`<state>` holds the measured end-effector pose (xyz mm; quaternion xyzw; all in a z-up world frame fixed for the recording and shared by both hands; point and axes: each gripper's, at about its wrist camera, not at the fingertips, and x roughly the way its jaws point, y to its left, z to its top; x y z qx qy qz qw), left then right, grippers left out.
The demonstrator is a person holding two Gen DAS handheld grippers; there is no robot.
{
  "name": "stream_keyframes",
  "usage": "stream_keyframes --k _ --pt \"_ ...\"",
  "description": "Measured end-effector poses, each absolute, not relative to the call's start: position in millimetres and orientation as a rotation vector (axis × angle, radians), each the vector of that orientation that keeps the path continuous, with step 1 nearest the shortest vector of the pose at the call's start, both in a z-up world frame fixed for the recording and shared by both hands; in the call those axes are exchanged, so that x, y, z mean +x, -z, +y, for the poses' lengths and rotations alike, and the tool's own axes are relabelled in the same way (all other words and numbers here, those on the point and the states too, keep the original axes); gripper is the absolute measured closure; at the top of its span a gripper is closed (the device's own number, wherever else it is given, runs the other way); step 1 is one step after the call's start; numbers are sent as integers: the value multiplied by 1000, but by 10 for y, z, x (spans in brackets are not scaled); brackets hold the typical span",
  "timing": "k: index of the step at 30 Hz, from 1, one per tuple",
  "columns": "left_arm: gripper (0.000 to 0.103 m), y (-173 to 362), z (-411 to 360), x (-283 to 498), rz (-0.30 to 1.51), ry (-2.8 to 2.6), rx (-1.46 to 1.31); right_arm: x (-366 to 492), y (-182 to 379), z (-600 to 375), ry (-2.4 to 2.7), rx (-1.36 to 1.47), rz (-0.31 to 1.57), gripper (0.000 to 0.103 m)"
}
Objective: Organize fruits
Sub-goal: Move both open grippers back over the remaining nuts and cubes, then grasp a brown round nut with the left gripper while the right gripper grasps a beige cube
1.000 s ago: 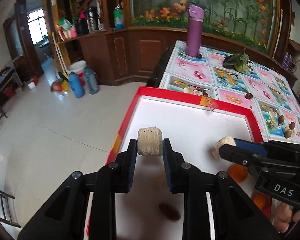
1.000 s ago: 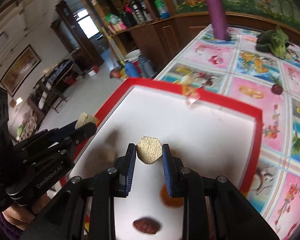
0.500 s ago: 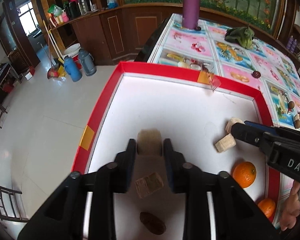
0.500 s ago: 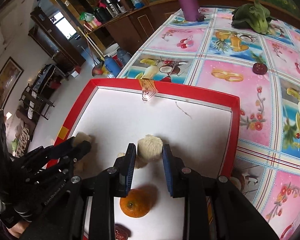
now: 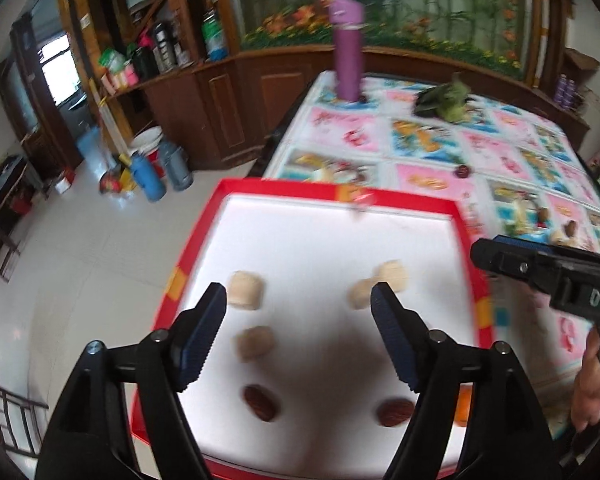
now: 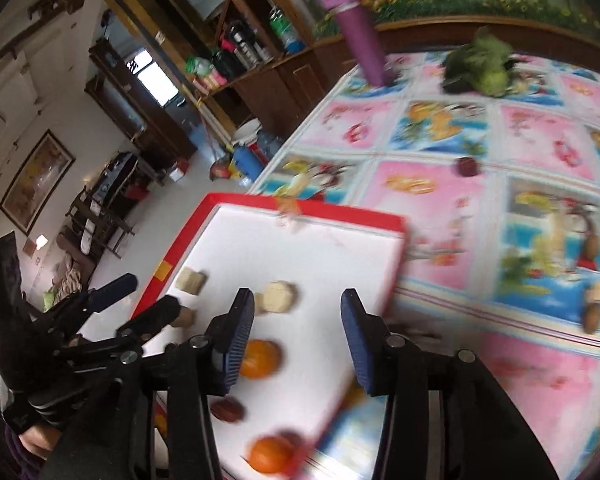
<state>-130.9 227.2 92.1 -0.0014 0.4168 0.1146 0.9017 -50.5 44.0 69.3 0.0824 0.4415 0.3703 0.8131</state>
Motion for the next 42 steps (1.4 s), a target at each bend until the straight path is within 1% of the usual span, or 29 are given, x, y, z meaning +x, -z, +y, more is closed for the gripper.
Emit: stream_keyframes --k 8,14,19,29,30,31,36,42 --pt "27 -1009 1594 -1213 842 -83 33 -436 -653 -861 -609 245 873 58" --pt "27 -878 988 -1073 876 48 66 -307 -407 -1577 -476 286 909 58" --pt "27 -781 649 -1001 909 95 90 -150 -301 -1542 -472 270 915 58" --pt "27 -709 433 -872 941 109 93 43 -124 -1399 -420 142 916 58" --pt "27 -701 395 -836 942 115 93 48 -122 -1384 -422 131 912 62" --pt "27 -696 365 -805 941 119 92 46 -118 -1378 -426 122 910 76" --pt "27 -606 197 -603 962 153 66 12 -126 -1434 -427 106 893 78" --pt "27 -456 -31 -376 984 166 36 -37 -242 -1794 -408 249 864 77"
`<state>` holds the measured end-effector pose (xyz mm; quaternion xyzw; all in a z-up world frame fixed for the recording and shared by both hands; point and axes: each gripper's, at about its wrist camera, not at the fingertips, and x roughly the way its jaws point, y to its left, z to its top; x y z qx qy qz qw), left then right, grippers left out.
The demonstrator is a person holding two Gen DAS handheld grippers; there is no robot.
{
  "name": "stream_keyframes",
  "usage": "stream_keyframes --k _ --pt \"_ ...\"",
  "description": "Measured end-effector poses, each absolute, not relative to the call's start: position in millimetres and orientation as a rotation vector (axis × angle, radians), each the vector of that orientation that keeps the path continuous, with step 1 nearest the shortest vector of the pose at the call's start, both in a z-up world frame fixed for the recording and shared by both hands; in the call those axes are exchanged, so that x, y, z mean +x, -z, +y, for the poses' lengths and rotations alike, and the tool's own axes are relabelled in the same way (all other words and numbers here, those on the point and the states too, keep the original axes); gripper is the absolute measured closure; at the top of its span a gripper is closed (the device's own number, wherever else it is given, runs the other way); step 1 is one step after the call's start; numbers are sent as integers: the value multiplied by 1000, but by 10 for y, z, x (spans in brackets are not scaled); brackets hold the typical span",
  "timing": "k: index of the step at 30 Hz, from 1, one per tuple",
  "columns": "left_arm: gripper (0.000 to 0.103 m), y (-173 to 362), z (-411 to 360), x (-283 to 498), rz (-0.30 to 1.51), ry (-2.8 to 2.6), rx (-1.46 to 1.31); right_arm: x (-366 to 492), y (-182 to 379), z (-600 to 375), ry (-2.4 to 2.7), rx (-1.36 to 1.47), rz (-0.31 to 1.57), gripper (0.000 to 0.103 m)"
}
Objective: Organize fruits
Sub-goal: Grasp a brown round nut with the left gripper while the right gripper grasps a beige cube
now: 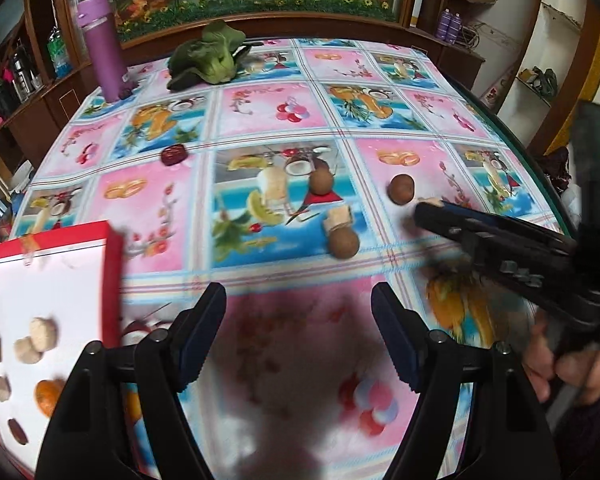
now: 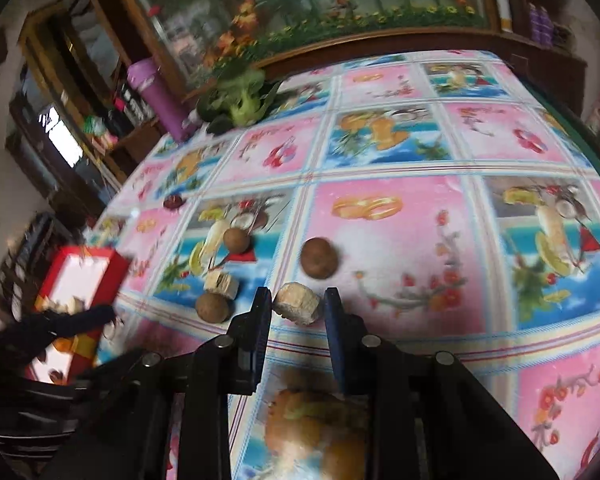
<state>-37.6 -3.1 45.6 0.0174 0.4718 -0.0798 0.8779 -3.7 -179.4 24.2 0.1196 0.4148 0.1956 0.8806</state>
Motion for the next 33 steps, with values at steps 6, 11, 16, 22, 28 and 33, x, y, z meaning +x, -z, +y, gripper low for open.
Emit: stream_keyframes --k 6,11,16,22,28,33 --pt "39 -329 -231 -149 981 164 32 -30 -250 -1913 -415 333 876 77" --pt "51 -214 -311 -35 1005 169 27 -41 -266 -1909 -429 347 871 77" --pt "68 -172 -308 6 994 176 19 -37 -260 -1892 -441 350 879 77" --pt "79 -172 -301 2 981 197 6 -30 -246 -1881 -439 347 883 77" --pt "79 -279 -265 -180 945 194 -1 -43 -269 -1860 -449 337 863 77" --pt "79 -501 -153 -449 883 152 -4 -98 -336 -1797 -475 306 819 77"
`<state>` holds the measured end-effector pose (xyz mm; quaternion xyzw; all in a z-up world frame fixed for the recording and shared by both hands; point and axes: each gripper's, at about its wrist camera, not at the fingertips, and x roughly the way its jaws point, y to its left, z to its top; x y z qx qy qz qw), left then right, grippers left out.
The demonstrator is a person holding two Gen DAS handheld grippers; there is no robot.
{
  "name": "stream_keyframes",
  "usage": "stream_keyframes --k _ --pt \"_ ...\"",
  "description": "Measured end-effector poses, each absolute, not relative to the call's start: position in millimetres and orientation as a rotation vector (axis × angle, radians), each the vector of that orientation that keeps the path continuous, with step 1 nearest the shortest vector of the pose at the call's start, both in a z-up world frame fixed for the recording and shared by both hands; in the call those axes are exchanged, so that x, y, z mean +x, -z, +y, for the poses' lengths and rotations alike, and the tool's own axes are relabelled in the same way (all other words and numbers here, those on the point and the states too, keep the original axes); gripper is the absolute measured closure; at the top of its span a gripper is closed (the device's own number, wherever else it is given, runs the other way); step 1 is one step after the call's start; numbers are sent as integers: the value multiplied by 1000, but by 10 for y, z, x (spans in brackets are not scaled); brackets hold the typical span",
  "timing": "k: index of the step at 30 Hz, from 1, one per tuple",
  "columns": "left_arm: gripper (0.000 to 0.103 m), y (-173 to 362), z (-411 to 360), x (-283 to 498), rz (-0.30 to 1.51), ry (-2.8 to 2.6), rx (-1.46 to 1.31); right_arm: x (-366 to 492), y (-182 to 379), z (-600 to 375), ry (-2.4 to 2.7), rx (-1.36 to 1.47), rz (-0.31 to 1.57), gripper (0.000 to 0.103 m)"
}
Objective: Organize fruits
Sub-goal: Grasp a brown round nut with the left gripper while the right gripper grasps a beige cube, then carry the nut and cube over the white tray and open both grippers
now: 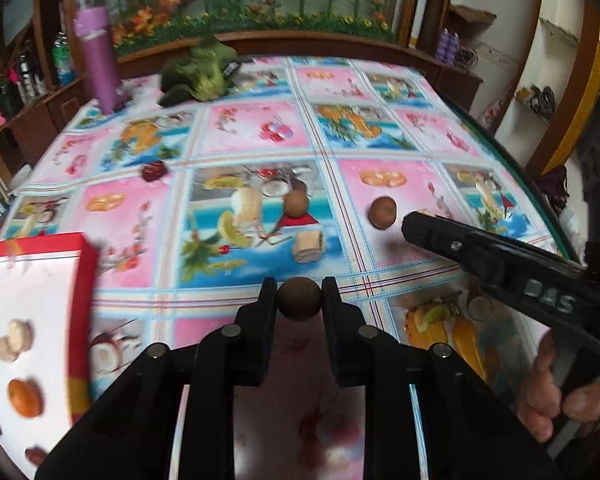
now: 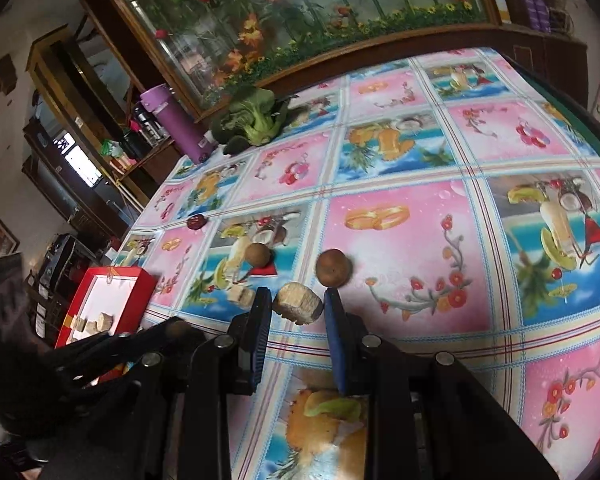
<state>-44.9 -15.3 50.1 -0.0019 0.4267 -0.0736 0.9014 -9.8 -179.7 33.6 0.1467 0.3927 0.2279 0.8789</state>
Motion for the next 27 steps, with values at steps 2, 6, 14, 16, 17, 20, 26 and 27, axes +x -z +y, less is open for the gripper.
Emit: stream_keyframes --k 2,6,14,16,17,20,26,27 --pt "79 -614 -90 -578 840 124 -1 -146 -374 -1746 -469 266 788 77" --pt "79 -785 47 -772 776 77 0 -275 -457 -1616 -482 207 728 77" --pt "79 -964 432 -1076 704 -17 -2 -689 -575 -1136 -576 139 669 78" --pt "79 -969 534 -1116 693 -47 0 -778 -631 -959 -614 113 654 78" --pt "79 -970 595 -1139 688 -62 -6 -807 -654 -883 -630 104 652 78" --pt "79 -966 741 -1200 679 -93 -18 -891 -703 -685 -659 72 646 77" --pt "79 -969 1084 -1339 658 -149 -54 -965 -702 -370 -697 37 674 78" --pt "79 -969 1134 -1359 656 -155 -61 -974 -706 -317 -698 27 674 78"
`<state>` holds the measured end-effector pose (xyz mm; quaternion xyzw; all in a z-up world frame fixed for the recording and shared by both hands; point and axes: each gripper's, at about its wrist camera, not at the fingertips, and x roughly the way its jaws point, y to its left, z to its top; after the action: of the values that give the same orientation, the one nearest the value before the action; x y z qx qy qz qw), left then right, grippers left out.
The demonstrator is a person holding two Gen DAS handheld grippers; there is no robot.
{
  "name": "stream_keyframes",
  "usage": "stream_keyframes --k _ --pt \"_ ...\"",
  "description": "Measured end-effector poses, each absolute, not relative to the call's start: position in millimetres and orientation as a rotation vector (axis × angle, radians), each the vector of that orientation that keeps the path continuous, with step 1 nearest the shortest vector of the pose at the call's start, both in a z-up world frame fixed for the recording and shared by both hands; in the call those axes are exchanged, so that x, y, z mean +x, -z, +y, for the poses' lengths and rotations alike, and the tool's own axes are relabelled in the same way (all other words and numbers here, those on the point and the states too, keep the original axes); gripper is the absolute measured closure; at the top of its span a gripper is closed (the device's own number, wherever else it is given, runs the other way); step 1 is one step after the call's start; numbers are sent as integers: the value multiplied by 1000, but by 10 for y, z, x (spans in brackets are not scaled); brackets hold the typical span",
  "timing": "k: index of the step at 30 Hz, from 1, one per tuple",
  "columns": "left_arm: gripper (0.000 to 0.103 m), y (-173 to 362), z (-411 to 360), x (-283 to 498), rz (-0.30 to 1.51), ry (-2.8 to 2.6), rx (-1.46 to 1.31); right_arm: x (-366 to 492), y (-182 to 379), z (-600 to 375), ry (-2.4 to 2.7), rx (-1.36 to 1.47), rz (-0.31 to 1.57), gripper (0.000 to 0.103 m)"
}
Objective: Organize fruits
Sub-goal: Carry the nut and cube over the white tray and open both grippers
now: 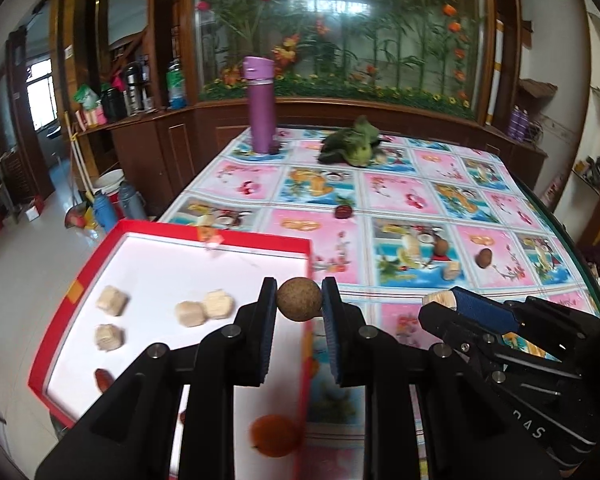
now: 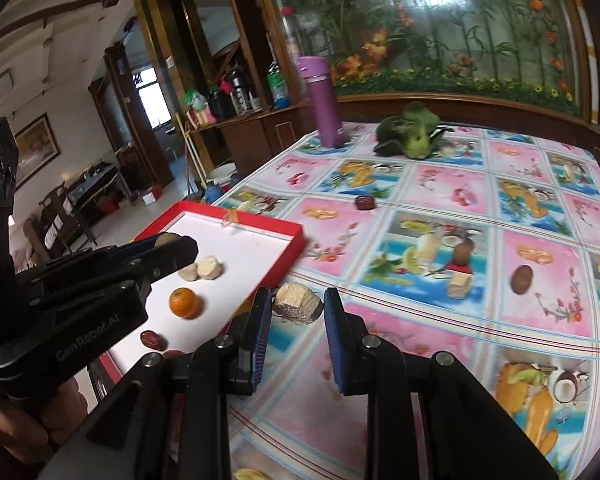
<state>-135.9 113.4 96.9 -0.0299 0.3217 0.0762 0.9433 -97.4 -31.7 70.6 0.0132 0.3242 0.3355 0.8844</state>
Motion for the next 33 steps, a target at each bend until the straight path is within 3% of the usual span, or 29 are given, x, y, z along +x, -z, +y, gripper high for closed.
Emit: stream_keyframes --k 21,33 --pt "79 -807 2285 -1764 663 -361 -170 -997 -675 540 -777 -45 753 78" --pt "79 -546 2345 -1738 760 -343 -164 -777 -448 899 -756 -69 833 78"
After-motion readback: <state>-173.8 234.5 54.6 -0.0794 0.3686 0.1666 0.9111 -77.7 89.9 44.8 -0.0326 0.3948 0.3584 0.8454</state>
